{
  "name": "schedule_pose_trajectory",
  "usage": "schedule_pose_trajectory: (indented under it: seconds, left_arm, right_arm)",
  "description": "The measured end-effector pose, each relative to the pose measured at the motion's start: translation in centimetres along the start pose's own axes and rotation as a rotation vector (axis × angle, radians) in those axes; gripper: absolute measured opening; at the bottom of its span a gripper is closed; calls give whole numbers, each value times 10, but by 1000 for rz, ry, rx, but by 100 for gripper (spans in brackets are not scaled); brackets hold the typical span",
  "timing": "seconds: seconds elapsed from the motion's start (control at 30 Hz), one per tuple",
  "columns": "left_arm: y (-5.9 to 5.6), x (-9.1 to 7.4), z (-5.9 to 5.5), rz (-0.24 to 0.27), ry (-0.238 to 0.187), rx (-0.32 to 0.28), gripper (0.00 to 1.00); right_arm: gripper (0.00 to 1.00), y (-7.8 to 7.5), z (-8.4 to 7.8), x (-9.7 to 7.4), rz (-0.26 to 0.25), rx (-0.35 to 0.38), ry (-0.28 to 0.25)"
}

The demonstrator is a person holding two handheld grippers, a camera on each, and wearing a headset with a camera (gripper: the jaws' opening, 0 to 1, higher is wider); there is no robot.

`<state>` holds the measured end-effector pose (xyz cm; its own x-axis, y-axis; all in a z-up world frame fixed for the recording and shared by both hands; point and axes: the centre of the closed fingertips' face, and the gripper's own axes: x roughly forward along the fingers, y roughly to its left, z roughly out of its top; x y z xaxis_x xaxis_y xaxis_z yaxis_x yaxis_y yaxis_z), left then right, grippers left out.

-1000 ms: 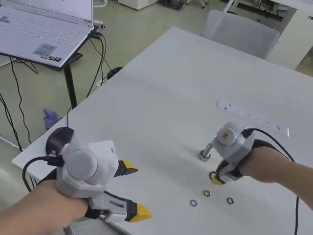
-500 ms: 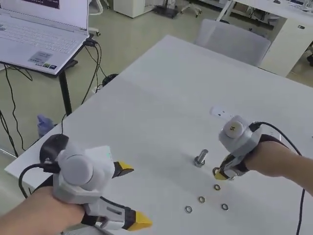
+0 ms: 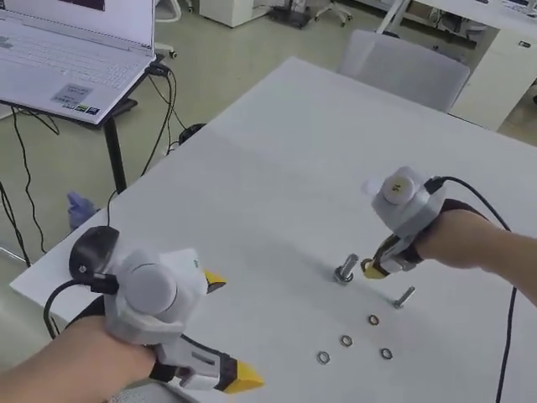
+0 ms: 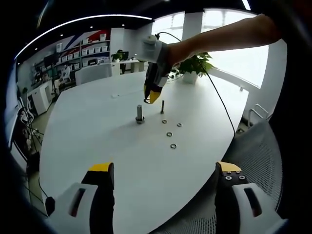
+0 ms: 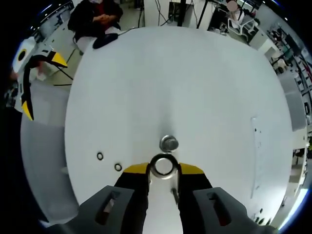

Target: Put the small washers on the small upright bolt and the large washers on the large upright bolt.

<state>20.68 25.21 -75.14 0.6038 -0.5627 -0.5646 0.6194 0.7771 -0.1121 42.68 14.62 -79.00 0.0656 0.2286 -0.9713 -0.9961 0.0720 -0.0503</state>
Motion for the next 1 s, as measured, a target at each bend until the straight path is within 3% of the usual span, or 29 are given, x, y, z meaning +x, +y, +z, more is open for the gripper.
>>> schedule_pose_trajectory:
  seconds: [0.33,0.8,1.0]
  left_arm:
    - [3,4,5,-7,-21,1,88]
    - [10,4,3,2,-31,-16,87]
    - [9,5,-2,-5,-11,-17,87]
  right_arm:
    - [22,-11,20,10,1,-26,7]
    - [22,3,18,19,33,-27,43]
    - [22,5,19,24,28,-54,59]
